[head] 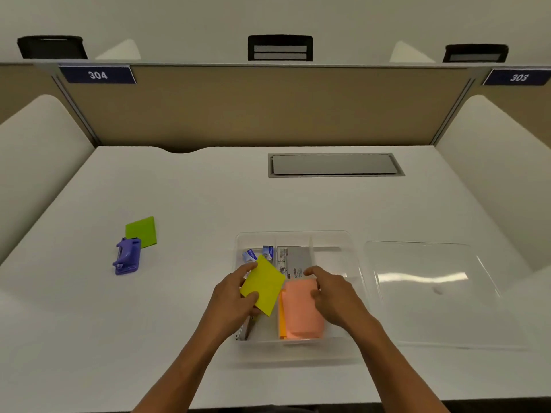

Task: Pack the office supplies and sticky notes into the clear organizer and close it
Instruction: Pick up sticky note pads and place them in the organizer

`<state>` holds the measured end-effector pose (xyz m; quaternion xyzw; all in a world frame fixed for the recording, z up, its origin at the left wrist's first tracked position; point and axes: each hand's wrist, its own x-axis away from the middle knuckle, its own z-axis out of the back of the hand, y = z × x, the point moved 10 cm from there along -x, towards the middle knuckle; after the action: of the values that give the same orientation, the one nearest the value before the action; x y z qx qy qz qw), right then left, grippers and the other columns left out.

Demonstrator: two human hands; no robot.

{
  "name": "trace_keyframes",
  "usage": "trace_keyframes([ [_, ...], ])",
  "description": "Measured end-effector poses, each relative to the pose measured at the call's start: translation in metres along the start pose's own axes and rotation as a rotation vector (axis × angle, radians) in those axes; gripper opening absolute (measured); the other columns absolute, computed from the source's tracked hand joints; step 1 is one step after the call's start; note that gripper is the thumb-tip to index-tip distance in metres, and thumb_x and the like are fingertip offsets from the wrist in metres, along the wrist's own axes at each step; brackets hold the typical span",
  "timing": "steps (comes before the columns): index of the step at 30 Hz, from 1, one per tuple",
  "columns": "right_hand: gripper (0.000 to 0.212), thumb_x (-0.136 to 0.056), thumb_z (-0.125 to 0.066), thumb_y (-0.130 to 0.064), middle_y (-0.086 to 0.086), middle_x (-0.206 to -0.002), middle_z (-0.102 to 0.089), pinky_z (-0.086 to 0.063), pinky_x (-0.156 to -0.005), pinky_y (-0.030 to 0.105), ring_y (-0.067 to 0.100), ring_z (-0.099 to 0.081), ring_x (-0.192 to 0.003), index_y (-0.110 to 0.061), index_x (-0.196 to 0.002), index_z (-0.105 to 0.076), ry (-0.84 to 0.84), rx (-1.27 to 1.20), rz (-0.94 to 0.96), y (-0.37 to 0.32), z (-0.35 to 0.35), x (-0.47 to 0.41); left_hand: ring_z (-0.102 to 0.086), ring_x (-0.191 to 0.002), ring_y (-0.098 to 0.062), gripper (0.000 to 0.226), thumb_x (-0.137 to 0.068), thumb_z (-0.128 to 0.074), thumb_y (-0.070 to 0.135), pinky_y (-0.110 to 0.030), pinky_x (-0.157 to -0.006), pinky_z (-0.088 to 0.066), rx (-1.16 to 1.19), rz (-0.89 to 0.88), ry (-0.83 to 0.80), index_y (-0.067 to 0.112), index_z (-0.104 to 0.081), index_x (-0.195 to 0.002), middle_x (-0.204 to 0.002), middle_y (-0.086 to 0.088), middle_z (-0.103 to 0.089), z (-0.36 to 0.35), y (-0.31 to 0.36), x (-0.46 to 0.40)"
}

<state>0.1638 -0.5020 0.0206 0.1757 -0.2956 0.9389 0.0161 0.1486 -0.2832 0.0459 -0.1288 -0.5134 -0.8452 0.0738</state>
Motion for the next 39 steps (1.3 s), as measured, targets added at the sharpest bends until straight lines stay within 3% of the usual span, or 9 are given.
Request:
trace_keyframes([
  [6, 0.042, -0.100, -0.047, -0.031, 0.004, -0.135, -0.056, -0.048, -0.098, 0.048, 0.026, -0.056, -0.115, -0.034, -0.141, -0.041, -0.071, 0.048, -0.018, 0.003, -0.019, 0.005, -0.069, -0.075, -0.022, 0.060, -0.088, -0.059, 0.006, -0.025, -0.061, -0.059, 0.021, -0.007, 0.012, 0.040, -0.045, -0.136, -0.119, -0.006, -0.050, -0.016, 0.007, 0.007],
  [10, 0.055, -0.099, -0.047, -0.038, 0.003, -0.136, -0.057, -0.048, -0.093, 0.041, 0.026, -0.057, -0.117, -0.039, -0.149, -0.026, -0.055, 0.179, 0.046, 0.000, -0.014, 0.007, -0.065, -0.083, -0.025, 0.061, -0.087, -0.058, 0.007, -0.022, -0.059, -0.058, -0.027, -0.023, -0.029, 0.039, -0.042, -0.136, -0.119, -0.005, -0.047, -0.033, 0.010, 0.012],
  [14, 0.046, -0.098, -0.047, -0.040, 0.003, -0.130, -0.062, -0.049, -0.089, 0.039, 0.026, -0.061, -0.111, -0.039, -0.143, -0.038, 0.061, 0.187, 0.060, 0.005, 0.011, 0.007, -0.064, -0.087, -0.024, 0.038, -0.088, -0.059, 0.012, -0.027, -0.065, -0.060, -0.139, -0.022, -0.035, 0.031, -0.055, -0.121, -0.117, -0.002, -0.047, -0.048, 0.008, 0.014],
  [18, 0.041, -0.097, -0.048, -0.042, -0.001, -0.122, -0.067, -0.052, -0.092, 0.038, 0.021, -0.065, -0.103, -0.038, -0.138, -0.046, 0.034, 0.103, 0.021, 0.013, 0.018, 0.006, -0.067, -0.083, -0.020, 0.033, -0.089, -0.063, 0.019, -0.029, -0.066, -0.060, -0.128, 0.027, -0.065, 0.027, -0.055, -0.120, -0.116, -0.002, -0.048, -0.068, 0.002, 0.017],
  [24, 0.040, -0.096, -0.051, -0.043, -0.004, -0.112, -0.071, -0.055, -0.084, 0.036, 0.015, -0.066, -0.092, -0.037, -0.135, -0.050, 0.039, 0.039, 0.021, 0.013, 0.024, 0.009, -0.059, -0.108, -0.018, 0.044, -0.096, -0.052, 0.032, -0.037, -0.099, -0.048, -0.291, 0.025, -0.174, 0.026, -0.043, -0.139, -0.127, -0.002, -0.049, -0.100, -0.003, 0.021],
  [28, 0.041, -0.095, -0.050, -0.051, -0.006, -0.108, -0.071, -0.055, -0.084, 0.036, 0.016, -0.066, -0.094, -0.037, -0.134, -0.050, 0.038, 0.032, 0.035, 0.008, 0.025, 0.011, -0.046, -0.126, -0.018, 0.051, -0.094, -0.054, 0.037, -0.034, -0.106, -0.040, -0.392, 0.019, -0.211, 0.034, -0.036, -0.142, -0.142, 0.000, -0.043, -0.109, -0.005, 0.023],
  [36, 0.039, -0.098, -0.048, -0.044, -0.004, -0.113, -0.071, -0.055, -0.085, 0.037, 0.020, -0.068, -0.089, -0.034, -0.135, -0.050, 0.036, 0.041, 0.072, -0.006, 0.023, 0.013, -0.055, -0.116, -0.020, 0.050, -0.091, -0.058, 0.040, -0.035, -0.105, -0.041, -0.358, -0.041, -0.178, 0.034, -0.042, -0.138, -0.145, 0.005, -0.040, -0.103, 0.003, 0.027],
  [39, 0.039, -0.098, -0.049, -0.042, -0.002, -0.117, -0.069, -0.054, -0.088, 0.038, 0.021, -0.065, -0.098, -0.034, -0.136, -0.050, 0.040, 0.047, 0.078, -0.012, 0.021, 0.012, -0.057, -0.110, -0.016, 0.043, -0.091, -0.057, 0.041, -0.030, -0.099, -0.043, -0.368, -0.090, -0.157, 0.034, -0.049, -0.132, -0.141, 0.007, -0.043, -0.098, 0.009, 0.028],
])
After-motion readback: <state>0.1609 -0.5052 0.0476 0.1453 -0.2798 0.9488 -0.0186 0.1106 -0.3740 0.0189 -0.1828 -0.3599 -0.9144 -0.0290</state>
